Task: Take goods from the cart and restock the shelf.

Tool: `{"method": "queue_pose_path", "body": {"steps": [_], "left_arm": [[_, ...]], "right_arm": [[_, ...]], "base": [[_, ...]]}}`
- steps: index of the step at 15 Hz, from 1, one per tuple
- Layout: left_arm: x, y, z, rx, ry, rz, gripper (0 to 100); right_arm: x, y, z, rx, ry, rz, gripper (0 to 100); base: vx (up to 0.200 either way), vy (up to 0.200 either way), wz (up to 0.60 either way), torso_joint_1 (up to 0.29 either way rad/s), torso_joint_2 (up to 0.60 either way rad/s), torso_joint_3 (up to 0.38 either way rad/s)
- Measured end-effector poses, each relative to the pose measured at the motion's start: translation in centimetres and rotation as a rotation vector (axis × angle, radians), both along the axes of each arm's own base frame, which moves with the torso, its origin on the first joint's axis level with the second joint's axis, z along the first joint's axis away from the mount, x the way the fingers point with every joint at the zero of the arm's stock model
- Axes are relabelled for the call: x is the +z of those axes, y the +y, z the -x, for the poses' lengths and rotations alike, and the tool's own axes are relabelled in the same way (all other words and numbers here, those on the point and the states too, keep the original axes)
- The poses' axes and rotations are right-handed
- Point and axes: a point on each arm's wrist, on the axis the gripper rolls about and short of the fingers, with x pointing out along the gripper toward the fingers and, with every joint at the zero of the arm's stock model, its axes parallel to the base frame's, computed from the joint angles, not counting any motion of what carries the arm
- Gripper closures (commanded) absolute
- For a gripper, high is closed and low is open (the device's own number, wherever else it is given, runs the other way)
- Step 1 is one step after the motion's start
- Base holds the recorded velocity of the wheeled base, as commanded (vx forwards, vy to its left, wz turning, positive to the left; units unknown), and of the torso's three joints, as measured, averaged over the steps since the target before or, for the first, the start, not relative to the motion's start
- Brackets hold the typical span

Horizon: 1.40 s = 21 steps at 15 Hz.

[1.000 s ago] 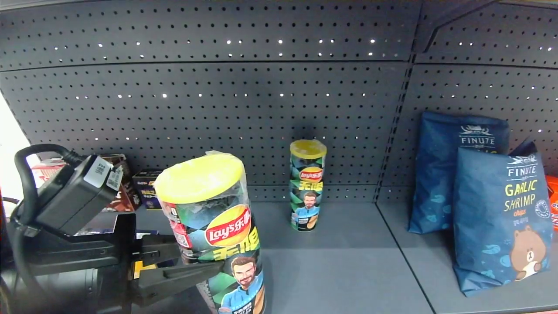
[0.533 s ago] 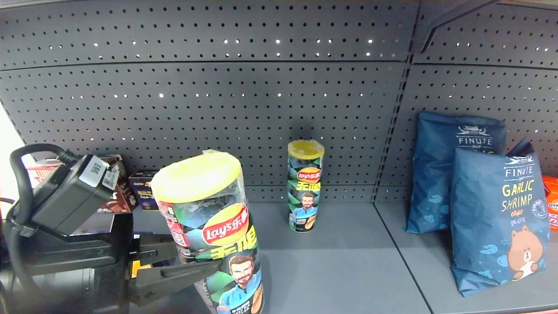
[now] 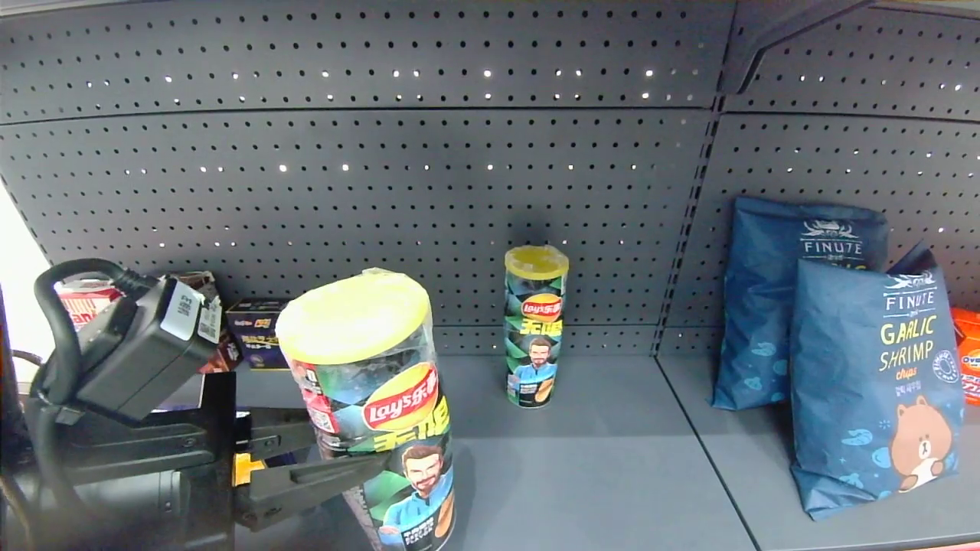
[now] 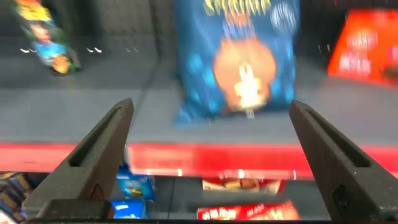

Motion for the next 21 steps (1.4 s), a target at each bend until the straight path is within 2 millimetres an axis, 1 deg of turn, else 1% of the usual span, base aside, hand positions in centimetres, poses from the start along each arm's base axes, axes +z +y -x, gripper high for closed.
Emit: {"method": "queue_pose_path", "body": {"steps": [3,6,8,10,13,16,19,20,21], "left_arm": [[-0.6,-0.1,0.0,-0.003,0.025,-0.011,100],[-1.1,0.0,0.0,-0.001,0.040,-0.019,100],[-1.2,0.1,0.0,0.002,0.041,-0.019,100],[-1.1,0.2,0.0,0.008,0.037,-0.016,100],[-1.0,0.6,-0.3,0.033,0.034,-0.013,100],[-1.0,0.7,-0.4,0.043,0.036,-0.012,100],[-1.1,0.8,-0.5,0.049,0.041,-0.015,100],[-1.1,0.8,-0.5,0.049,0.042,-0.014,100],[-1.2,0.8,-0.5,0.052,0.043,-0.015,100]], "right_arm": [[3.1,0.3,-2.2,0.169,0.067,0.147,0],[6.5,1.3,-5.0,0.335,0.108,0.185,0],[8.7,2.6,-7.6,0.422,0.140,0.201,0],[10.0,4.2,-10.3,0.469,0.153,0.204,0],[10.4,7.3,-14.8,0.515,0.146,0.189,0],[9.6,10.2,-18.2,0.539,0.203,0.202,0],[9.7,13.1,-22.3,0.547,0.200,0.142,0],[9.8,13.9,-23.5,0.550,0.199,0.117,0],[9.6,14.4,-24.3,0.573,0.205,0.111,0]], "base": [[0.000,0.000,0.00,0.000,0.00,0.000],[0.000,0.000,0.00,0.000,0.00,0.000],[0.000,0.000,0.00,0.000,0.00,0.000],[0.000,0.000,0.00,0.000,0.00,0.000],[0.000,0.000,0.00,0.000,0.00,0.000],[0.000,0.000,0.00,0.000,0.00,0.000],[0.000,0.000,0.00,0.000,0.00,0.000],[0.000,0.000,0.00,0.000,0.00,0.000],[0.000,0.000,0.00,0.000,0.00,0.000]]}}
